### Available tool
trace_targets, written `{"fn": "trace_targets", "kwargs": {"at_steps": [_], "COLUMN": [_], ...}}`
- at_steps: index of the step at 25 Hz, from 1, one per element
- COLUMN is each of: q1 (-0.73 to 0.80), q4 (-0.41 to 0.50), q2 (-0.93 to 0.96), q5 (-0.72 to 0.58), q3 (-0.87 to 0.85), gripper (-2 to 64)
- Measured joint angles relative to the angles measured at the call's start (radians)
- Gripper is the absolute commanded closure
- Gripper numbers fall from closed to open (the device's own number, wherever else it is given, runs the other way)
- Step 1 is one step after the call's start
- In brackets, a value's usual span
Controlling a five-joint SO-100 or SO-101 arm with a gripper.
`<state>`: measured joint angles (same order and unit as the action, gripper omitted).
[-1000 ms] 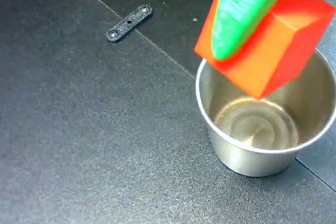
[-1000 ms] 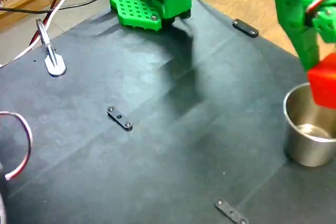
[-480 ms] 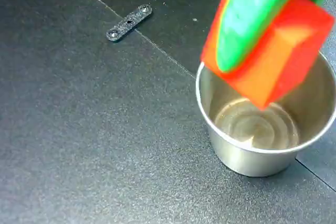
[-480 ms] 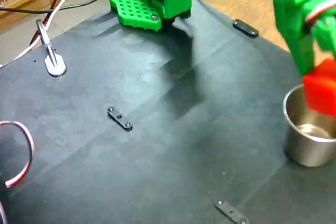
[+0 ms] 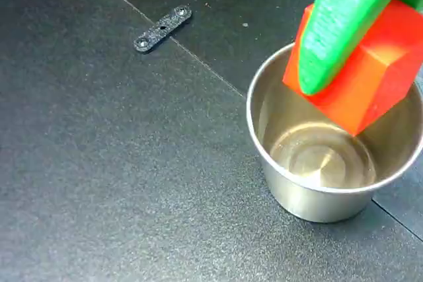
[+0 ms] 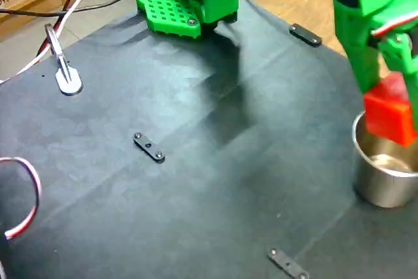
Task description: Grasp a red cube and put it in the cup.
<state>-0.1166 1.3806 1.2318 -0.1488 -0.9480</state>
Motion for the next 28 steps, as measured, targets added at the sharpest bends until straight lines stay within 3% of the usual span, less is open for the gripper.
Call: {"fn": "trace_targets", "kwargs": {"at_steps": [18, 28], "q1": [0.0, 0.0], "q4": [0.0, 0.009], "q2": [0.0, 0.0], "q5": [0.0, 0.0], "q3": [0.0, 0.0], "gripper": [60.3, 35.3]}}
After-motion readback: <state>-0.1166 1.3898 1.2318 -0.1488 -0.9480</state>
